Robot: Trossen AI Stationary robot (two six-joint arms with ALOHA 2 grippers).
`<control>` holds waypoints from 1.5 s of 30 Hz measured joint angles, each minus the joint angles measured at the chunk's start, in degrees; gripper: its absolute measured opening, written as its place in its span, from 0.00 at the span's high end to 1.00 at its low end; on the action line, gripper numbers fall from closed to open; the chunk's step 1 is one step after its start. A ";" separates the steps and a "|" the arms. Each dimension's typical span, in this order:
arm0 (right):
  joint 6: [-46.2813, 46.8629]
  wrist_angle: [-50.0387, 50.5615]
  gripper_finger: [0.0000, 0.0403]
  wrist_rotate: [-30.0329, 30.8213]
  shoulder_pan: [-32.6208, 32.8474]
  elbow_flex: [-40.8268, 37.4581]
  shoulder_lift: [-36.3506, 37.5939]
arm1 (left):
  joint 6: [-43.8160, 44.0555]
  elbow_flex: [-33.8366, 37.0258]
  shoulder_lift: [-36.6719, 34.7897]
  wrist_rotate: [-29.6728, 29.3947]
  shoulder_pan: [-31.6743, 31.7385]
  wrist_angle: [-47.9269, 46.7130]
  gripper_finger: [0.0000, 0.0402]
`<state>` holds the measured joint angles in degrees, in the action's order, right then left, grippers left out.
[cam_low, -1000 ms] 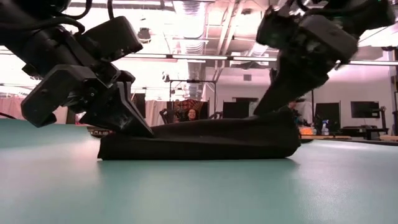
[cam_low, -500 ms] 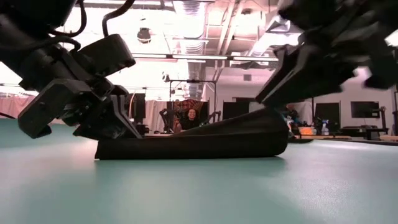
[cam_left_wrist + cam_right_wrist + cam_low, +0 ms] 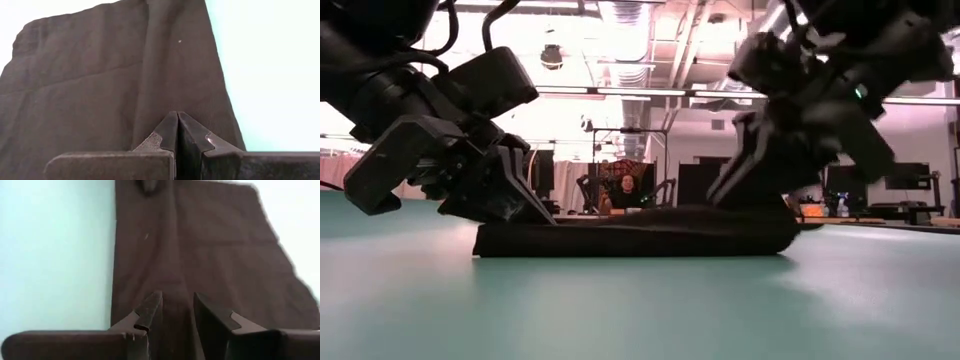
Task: Roll towel into tight, uniform cylinder
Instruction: Roll the black towel
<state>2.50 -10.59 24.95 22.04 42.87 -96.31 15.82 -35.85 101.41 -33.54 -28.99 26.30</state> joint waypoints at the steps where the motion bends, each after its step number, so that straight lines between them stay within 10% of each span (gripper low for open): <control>1: -0.02 -0.73 0.67 0.46 0.04 0.00 -1.35 | 0.02 0.01 0.00 0.16 0.00 0.01 1.00; 16: -8.92 -1.28 0.67 17.73 0.84 -0.12 -1.33 | 1.31 -0.01 -0.09 4.40 0.00 -3.01 1.00; 26: -17.01 -4.09 0.67 -4.86 1.52 -3.34 6.92 | 1.27 0.45 -0.09 5.14 0.00 -3.51 1.00; 45: -21.66 -10.61 0.41 -6.99 -2.42 -5.37 -0.88 | 3.43 0.38 -0.17 7.14 0.07 -9.06 1.00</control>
<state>-19.16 -21.20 17.96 19.62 37.50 -97.19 19.25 -35.46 101.23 -26.40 -28.93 17.24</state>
